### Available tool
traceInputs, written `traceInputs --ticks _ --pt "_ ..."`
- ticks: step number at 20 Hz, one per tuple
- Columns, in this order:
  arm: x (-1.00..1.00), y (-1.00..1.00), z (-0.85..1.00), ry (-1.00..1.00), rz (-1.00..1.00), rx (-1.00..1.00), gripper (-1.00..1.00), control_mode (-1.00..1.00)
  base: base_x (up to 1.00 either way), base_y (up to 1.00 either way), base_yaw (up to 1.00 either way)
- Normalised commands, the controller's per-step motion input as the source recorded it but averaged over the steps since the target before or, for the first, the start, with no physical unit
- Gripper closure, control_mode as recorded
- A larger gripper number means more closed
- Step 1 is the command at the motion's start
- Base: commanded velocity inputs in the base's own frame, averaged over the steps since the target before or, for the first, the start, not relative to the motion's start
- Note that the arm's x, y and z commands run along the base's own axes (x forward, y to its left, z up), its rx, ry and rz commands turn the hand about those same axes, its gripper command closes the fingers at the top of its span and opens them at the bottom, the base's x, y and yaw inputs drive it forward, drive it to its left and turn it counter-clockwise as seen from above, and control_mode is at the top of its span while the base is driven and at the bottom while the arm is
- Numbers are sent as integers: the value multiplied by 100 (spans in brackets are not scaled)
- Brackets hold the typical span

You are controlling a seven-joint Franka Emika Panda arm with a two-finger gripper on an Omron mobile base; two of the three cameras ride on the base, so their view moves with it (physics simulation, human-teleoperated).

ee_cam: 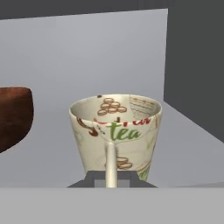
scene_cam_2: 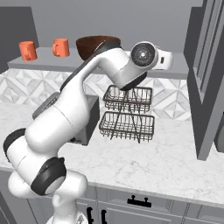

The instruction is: Gather all objects into one cabinet and sort the glasses and bowls to opposite sides.

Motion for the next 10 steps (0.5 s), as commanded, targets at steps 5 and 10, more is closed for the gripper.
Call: traceInputs --ticks 5,10 --pt "-53 58 3 0 7 -1 100 -100 0 0 0" --pt "-23 94 0 1 14 -3 100 -100 0 0 0"
